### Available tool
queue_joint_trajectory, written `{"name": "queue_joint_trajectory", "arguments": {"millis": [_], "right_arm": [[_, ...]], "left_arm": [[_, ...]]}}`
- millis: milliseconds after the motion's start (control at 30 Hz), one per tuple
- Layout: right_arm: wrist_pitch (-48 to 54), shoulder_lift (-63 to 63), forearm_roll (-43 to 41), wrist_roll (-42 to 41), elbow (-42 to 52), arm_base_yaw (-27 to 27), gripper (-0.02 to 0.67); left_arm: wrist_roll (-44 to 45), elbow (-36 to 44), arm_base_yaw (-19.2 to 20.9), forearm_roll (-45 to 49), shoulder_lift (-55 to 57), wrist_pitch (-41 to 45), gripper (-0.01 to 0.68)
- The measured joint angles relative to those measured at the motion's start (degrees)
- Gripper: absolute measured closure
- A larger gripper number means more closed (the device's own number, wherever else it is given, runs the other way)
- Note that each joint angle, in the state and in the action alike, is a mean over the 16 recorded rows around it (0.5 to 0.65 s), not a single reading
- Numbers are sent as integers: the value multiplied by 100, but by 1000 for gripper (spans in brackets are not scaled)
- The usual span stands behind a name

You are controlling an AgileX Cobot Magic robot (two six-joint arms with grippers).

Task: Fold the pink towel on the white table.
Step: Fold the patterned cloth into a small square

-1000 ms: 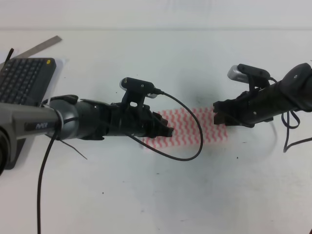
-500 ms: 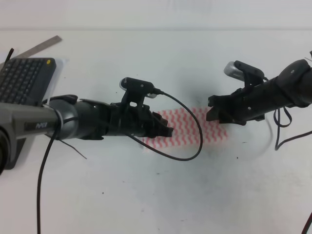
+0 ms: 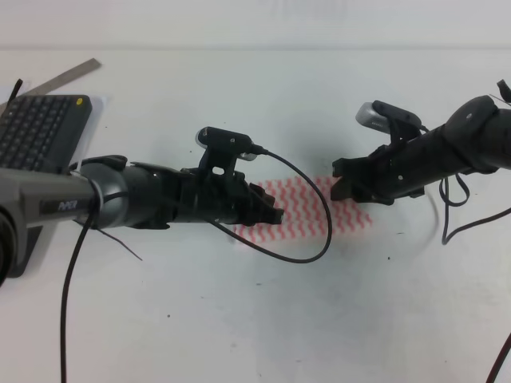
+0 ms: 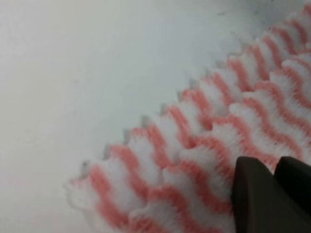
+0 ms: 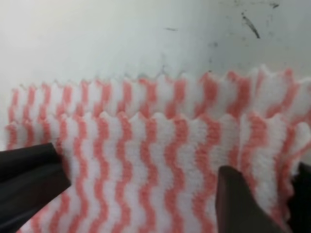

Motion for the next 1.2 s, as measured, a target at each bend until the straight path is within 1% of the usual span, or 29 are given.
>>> {"name": "queue_joint_trajectory", "arguments": {"millis": [500,1200], "right_arm": [[28,41,-350,0,-16,10,644],[224,-268,-167,0,-35,21,649]], "left_arm": [[0,4,0,1,0,11,664],[-2,7,0,8,0,150,664]]}}
